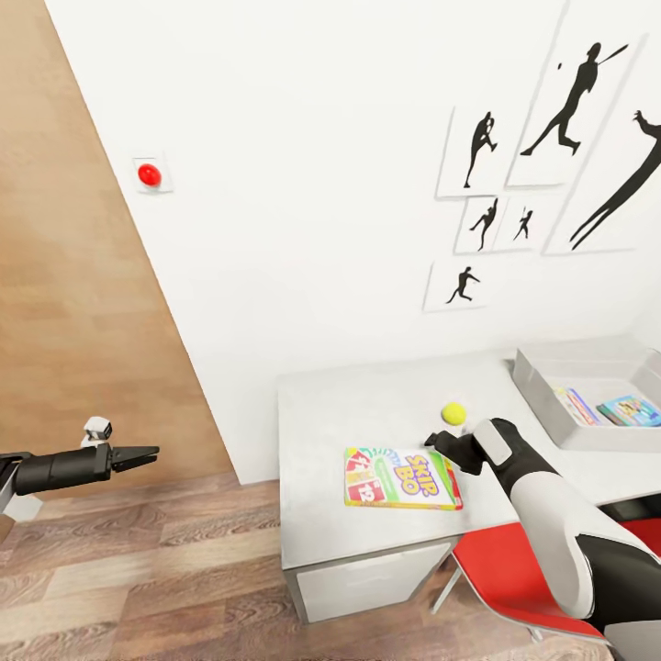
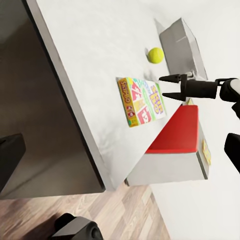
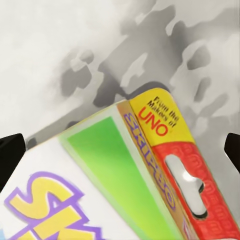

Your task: Put all the toys in the child's room - the three board games (two on the bed and one on the table), the two jigsaw puzzles on the table, and the tennis ball on the table - inside the toy box on the table in the child's room.

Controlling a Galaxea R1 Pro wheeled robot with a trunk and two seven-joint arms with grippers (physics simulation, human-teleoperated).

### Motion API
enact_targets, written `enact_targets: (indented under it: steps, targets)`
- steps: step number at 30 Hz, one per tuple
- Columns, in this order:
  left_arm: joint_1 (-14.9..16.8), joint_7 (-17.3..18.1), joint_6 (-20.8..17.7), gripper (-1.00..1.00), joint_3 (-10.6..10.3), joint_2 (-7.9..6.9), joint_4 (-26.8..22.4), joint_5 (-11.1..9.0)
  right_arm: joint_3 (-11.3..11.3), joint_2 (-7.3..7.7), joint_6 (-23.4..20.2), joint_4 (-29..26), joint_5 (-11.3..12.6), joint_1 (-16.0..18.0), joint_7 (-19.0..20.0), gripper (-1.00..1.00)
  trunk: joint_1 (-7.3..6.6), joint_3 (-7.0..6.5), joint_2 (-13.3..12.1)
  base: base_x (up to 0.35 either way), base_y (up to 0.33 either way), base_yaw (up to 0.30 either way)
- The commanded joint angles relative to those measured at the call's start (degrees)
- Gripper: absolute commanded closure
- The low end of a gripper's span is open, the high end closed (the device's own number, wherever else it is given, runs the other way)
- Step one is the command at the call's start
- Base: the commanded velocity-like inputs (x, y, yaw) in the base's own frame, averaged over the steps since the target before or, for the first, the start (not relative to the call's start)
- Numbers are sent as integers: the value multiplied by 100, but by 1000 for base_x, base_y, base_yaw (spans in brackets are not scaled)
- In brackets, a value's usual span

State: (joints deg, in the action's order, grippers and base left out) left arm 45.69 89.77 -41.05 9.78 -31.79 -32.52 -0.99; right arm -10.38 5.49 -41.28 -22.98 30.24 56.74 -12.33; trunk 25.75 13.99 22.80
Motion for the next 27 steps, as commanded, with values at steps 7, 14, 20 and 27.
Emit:
enact_targets:
  steps: [7,14,20,27]
  targets:
    - [2,23,-65,-100,-2,-1,0,2,-16,-12,-20,-8,61,3,-51,-100,3,77,12,0,0,0]
    - [2,23,-66,-100,-2,1,0,2,-16,-18,-14,-10,61,4,-47,-100,3,106,12,0,6,0]
    - [4,23,-69,-100,-2,0,0,2,-16,-26,-12,-11,61,3,-42,-100,3,108,12,0,166,0]
    - [3,23,-69,-100,-2,-1,0,2,-16,-32,-11,-6,61,4,-42,-100,3,108,12,0,57,0]
